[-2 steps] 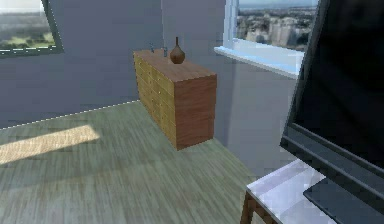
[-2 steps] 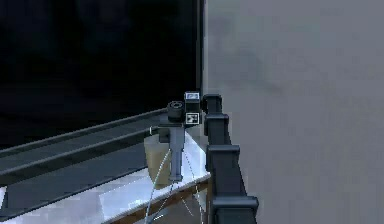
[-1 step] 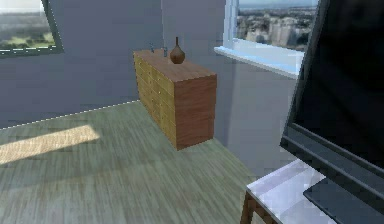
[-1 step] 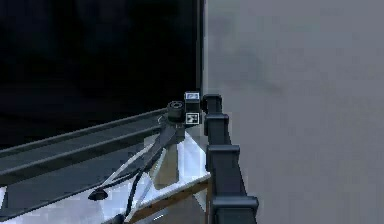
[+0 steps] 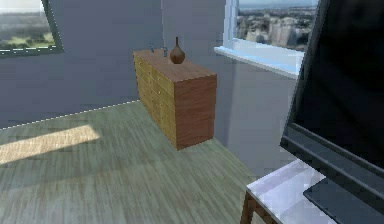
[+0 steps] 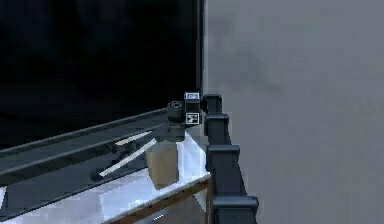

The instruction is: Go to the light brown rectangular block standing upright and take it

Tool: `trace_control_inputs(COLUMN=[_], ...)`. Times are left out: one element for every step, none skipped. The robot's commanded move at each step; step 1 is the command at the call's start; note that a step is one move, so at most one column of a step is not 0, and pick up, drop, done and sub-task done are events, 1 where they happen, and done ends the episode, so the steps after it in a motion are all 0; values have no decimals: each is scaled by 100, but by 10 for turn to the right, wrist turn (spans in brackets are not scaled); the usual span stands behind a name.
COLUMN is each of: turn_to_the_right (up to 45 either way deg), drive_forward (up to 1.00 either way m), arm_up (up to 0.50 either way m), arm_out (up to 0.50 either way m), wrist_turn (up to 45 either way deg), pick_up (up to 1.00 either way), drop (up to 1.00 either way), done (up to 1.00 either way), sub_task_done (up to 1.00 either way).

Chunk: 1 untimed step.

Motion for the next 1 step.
trace_control_inputs(turn_to_the_right=[0], drive_forward=[0], arm_up=[0], arm_out=[0], wrist_turn=[450], pick_up=[0], drop=[0], done=[0], sub_task_done=[0])
